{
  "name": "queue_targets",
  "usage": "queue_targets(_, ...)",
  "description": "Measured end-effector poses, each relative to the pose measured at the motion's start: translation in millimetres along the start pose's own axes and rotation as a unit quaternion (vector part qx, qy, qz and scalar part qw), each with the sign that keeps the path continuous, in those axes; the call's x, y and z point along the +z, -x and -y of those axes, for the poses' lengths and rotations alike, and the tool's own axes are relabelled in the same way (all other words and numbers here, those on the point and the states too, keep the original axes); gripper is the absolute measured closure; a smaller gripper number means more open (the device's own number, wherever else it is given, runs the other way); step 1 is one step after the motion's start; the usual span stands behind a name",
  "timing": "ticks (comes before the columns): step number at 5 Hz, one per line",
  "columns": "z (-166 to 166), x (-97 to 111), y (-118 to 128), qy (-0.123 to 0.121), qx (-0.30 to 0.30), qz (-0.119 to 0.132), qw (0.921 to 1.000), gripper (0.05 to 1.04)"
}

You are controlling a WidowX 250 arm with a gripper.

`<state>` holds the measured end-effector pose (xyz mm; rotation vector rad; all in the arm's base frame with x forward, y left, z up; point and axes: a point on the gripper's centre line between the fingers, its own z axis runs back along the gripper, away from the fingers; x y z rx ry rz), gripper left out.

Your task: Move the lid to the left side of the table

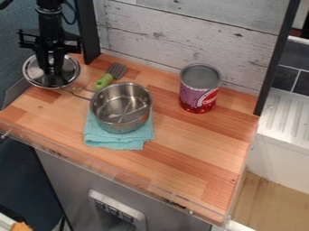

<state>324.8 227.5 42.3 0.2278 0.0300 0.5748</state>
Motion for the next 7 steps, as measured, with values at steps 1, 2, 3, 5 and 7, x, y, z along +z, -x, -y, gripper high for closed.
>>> queue_targets(1,12,-11,5,0.01,-0.013,-0.02,0.9997,0.804)
queue_targets(2,24,-10,4,0.017,-0.034,-0.017,0.9991,0.804)
queue_targets(3,28,-13,8,0.02,-0.038,-0.021,0.9989,0.745)
queue_targets(5,27,-19,13,0.014,-0.028,-0.017,0.9994,0.155)
queue_targets(7,21,30,12,0.033,-0.073,0.059,0.9951,0.075)
